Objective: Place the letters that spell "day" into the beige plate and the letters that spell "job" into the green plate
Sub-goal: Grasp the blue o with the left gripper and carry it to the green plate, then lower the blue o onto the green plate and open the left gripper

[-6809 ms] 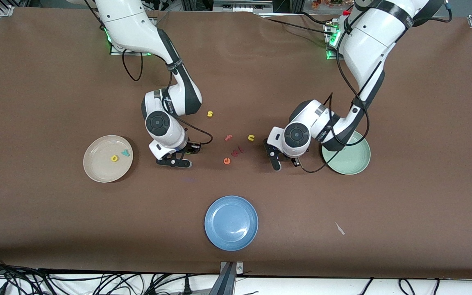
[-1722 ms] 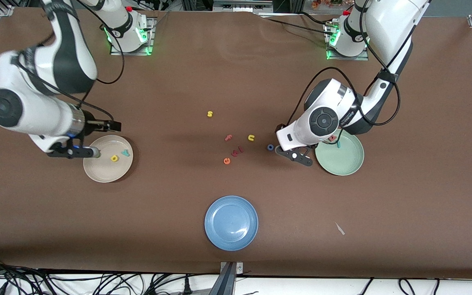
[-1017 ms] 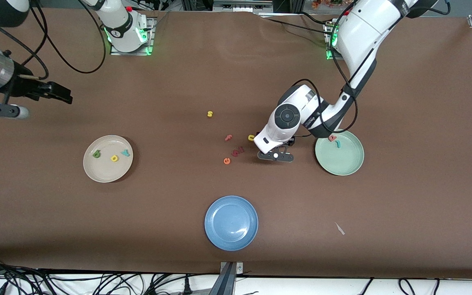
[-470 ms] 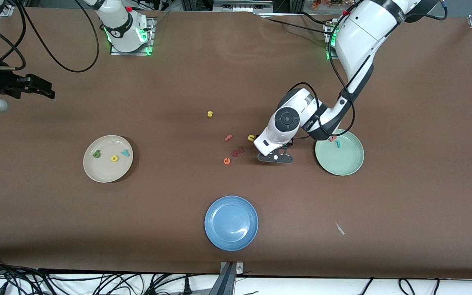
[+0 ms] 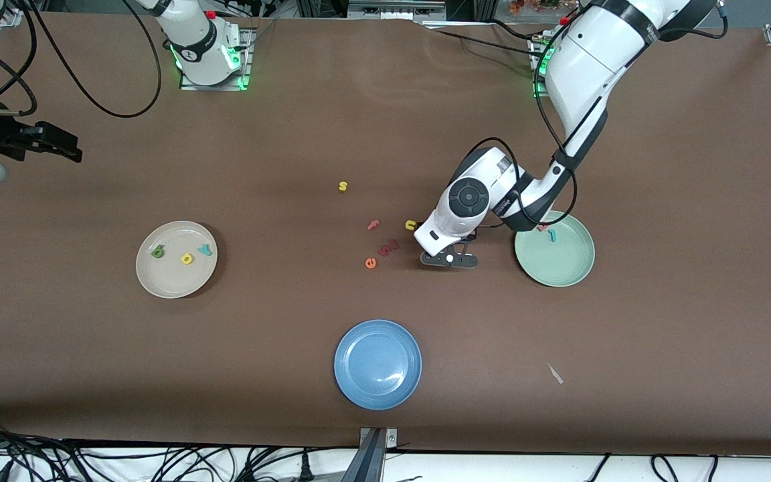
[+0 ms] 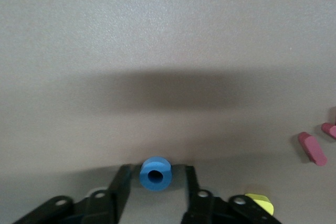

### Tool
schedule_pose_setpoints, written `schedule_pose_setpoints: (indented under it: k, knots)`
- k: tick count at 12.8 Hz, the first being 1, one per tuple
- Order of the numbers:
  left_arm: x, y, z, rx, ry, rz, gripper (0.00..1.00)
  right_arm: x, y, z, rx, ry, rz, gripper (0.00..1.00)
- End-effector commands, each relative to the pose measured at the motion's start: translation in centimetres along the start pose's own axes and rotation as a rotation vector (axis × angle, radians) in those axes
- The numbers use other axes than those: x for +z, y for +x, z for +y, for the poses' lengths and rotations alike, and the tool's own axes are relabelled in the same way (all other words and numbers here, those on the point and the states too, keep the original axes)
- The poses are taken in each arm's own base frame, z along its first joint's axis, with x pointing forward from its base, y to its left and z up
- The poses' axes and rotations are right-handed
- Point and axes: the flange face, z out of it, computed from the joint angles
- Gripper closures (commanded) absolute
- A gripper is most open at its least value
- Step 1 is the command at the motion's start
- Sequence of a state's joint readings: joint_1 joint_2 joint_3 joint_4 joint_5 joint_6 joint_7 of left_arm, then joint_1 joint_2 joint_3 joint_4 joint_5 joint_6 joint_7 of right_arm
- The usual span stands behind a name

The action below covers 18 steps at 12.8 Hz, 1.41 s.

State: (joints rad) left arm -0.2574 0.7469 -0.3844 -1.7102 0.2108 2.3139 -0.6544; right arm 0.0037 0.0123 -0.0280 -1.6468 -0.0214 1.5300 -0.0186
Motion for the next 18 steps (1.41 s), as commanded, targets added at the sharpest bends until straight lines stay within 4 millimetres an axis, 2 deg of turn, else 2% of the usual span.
schedule_pose_setpoints:
  k: [1, 4, 6, 7, 9, 10, 12, 13, 14, 16, 18]
  knots:
    - [0.1, 0.6, -0.3, -0.012, 0.008, 0.014, 1.00, -0.7, -0.2, -0.1, -0.003, 0.003, 0.014, 0.00]
    - [-0.7, 1.0, -0.9, -0.016, 0.010, 0.015, 1.00, -0.5, 0.1, 0.0, -0.001, 0.006, 0.026, 0.00]
    - [-3.3, 1.3, -1.8, -0.024, 0.031, 0.018, 1.00, -0.7, 0.5, -0.1, -0.006, -0.001, 0.056, 0.00]
    - [-5.3, 1.5, -2.8, -0.034, 0.057, 0.011, 1.00, -0.6, 0.6, -0.1, -0.007, -0.003, 0.057, 0.00]
    - [-8.6, 2.2, -5.5, -0.031, 0.080, 0.000, 1.00, -0.5, 0.6, -0.1, -0.007, -0.004, 0.055, 0.00]
    - [-9.6, 2.4, -7.1, -0.001, 0.099, -0.022, 1.00, -0.4, 0.7, -0.4, -0.012, -0.005, 0.053, 0.00]
    - [-10.6, 3.0, -10.6, 0.035, 0.122, -0.069, 1.00, -0.1, 0.9, -0.5, -0.015, -0.008, 0.045, 0.00]
    - [-11.0, 3.0, -11.1, 0.057, 0.136, -0.074, 1.00, -0.1, 1.0, -0.6, -0.016, -0.010, 0.045, 0.00]
    - [-10.9, 3.0, -11.6, 0.082, 0.146, -0.084, 1.00, -0.1, 1.0, -0.7, -0.018, -0.010, 0.045, 0.00]
    - [-10.6, 3.9, -15.5, 0.110, 0.143, -0.111, 1.00, -0.2, 1.0, -0.9, -0.023, -0.010, 0.048, 0.00]
    - [-9.9, 4.3, -17.9, 0.148, 0.193, -0.133, 1.00, -0.1, 1.1, -0.9, -0.021, -0.009, 0.047, 0.00]
